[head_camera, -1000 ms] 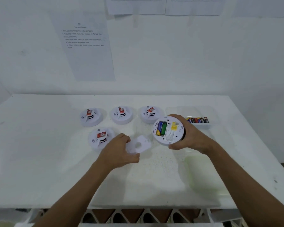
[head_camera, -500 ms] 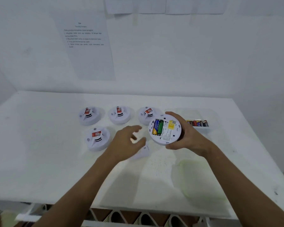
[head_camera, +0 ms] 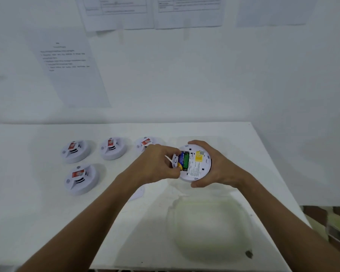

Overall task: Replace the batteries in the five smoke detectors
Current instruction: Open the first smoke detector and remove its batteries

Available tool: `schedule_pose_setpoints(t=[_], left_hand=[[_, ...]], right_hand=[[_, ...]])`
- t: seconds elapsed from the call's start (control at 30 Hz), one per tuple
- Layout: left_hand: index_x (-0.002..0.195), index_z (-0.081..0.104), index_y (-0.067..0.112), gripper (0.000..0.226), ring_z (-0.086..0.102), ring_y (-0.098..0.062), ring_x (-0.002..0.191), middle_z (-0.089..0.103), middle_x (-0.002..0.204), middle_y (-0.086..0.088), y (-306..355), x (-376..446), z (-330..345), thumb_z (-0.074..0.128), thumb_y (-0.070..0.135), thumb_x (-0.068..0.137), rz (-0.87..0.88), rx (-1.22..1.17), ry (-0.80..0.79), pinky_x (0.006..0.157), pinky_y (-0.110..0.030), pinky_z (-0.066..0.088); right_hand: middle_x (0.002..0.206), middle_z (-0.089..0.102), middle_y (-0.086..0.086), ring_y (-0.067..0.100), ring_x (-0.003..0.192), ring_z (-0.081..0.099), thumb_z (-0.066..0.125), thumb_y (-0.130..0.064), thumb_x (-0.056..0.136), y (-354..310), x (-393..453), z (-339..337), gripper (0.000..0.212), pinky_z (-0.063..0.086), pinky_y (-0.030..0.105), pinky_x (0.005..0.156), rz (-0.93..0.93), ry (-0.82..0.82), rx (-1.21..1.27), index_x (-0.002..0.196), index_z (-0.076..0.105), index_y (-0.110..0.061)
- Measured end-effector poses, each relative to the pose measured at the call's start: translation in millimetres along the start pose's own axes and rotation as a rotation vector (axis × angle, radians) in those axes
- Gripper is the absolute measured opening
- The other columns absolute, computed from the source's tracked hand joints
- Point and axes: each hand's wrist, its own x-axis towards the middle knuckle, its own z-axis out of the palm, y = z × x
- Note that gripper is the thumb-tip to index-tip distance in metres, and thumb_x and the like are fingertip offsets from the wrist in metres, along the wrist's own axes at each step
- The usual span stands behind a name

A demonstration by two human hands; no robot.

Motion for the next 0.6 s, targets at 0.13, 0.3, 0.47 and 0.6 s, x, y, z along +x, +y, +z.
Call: schedule_pose_setpoints(t=[0.13, 0.3, 0.47, 0.6], left_hand=[[0.119, 0.065, 0.019, 0.049, 0.070, -0.016, 0.075, 0.073, 0.096, 0.002, 16.0, 13.5, 10.4, 0.077, 0.023, 0.071, 0.038, 0.164, -0.083, 0.066, -0.039, 0.061], [0.125, 0.058, 0.018, 0.054, 0.063, -0.016, 0.076, 0.069, 0.104, -0.004, 31.7, 27.4, 18.1, 0.075, 0.033, 0.077, 0.080, 0.483, -0.172, 0.065, -0.032, 0.058], [0.131, 0.051, 0.015, 0.047, 0.058, -0.020, 0.083, 0.066, 0.100, -0.007, 35.1, 33.4, 28.9, 0.058, 0.034, 0.088, 0.225, 0.721, -0.212, 0.074, -0.036, 0.055], [0.131, 0.051, 0.013, 0.042, 0.052, -0.021, 0.067, 0.064, 0.090, -0.006, 24.5, 31.4, 35.5, 0.046, 0.025, 0.091, 0.407, 0.750, -0.072, 0.058, -0.033, 0.048]], right_hand=[[0.129, 0.057, -0.001, 0.018, 0.118, 0.059, 0.091, -0.008, 0.050, 7.4, -8.3, -17.4, 0.101, 0.057, 0.033, 0.090, -0.007, -0.017, -0.049, 0.138, 0.045, -0.023], [0.127, 0.058, -0.006, 0.012, 0.115, 0.060, 0.088, -0.004, 0.050, 13.7, -9.8, -25.5, 0.099, 0.054, 0.025, 0.087, -0.006, -0.021, -0.054, 0.137, 0.045, -0.024], [0.128, 0.057, -0.005, 0.014, 0.116, 0.059, 0.088, -0.001, 0.051, 21.9, -14.7, -35.3, 0.098, 0.055, 0.028, 0.089, 0.012, -0.020, -0.035, 0.136, 0.046, -0.025], [0.129, 0.056, -0.002, 0.017, 0.116, 0.058, 0.087, 0.004, 0.052, 23.4, -17.1, -42.3, 0.097, 0.056, 0.029, 0.087, 0.013, 0.016, 0.004, 0.136, 0.048, -0.024]])
